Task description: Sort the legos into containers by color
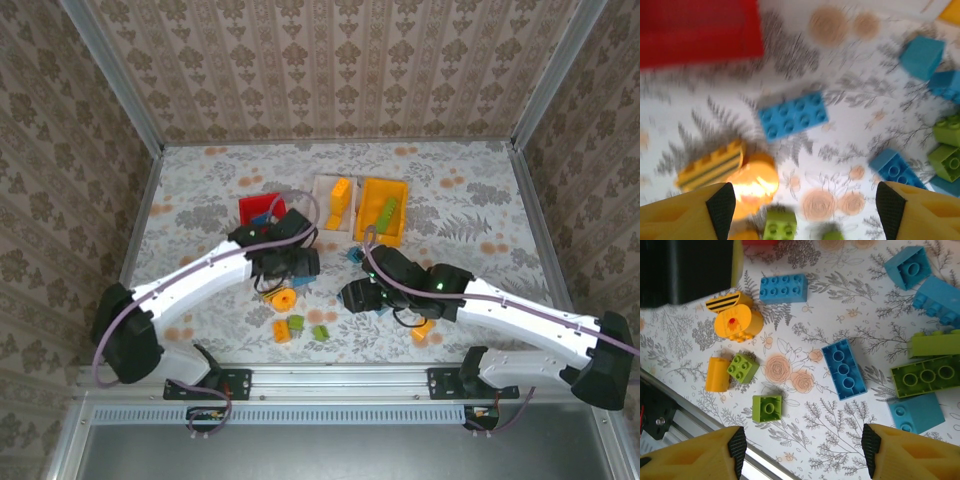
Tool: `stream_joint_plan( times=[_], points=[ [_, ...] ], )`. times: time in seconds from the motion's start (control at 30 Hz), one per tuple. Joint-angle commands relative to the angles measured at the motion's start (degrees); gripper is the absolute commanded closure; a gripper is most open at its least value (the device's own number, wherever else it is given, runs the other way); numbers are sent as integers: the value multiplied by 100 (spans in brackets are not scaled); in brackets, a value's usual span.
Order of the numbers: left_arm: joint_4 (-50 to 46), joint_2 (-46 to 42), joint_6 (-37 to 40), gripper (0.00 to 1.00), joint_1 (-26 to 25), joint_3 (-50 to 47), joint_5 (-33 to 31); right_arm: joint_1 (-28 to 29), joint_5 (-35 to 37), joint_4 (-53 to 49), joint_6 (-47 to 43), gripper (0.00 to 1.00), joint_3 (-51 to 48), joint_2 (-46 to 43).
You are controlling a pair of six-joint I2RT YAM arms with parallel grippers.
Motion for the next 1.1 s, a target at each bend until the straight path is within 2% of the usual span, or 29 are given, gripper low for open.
stream_joint_plan(
  times=[0.0, 0.2, 0.3, 0.5, 0.73, 0.9, 1.07],
  points=[
    [-657, 369, 1814, 21, 282, 290, 278, 37, 400, 92, 99, 33, -157, -492],
    [-882, 977, 3466, 20, 493, 624, 649, 35, 397, 470, 248, 26, -595, -1544],
    [-978, 1367, 3930, 20, 404, 782, 504, 26, 194, 784, 301, 22, -642, -1849],
    [-802, 1981, 4298, 19, 236, 980, 97, 26, -92, 857, 415, 19, -515, -1887],
    [-645, 2553, 4465, 18, 227, 1133, 181, 31, -80, 844, 517, 18, -514, -1893],
    [-287, 2718, 4485, 25, 357, 946, 140, 31, -78, 835, 540, 18, -550, -1928],
    [-82, 2774, 4403, 47, 355, 896, 358, 31, -52, 795, 546, 19, -609, -1933]
  ],
)
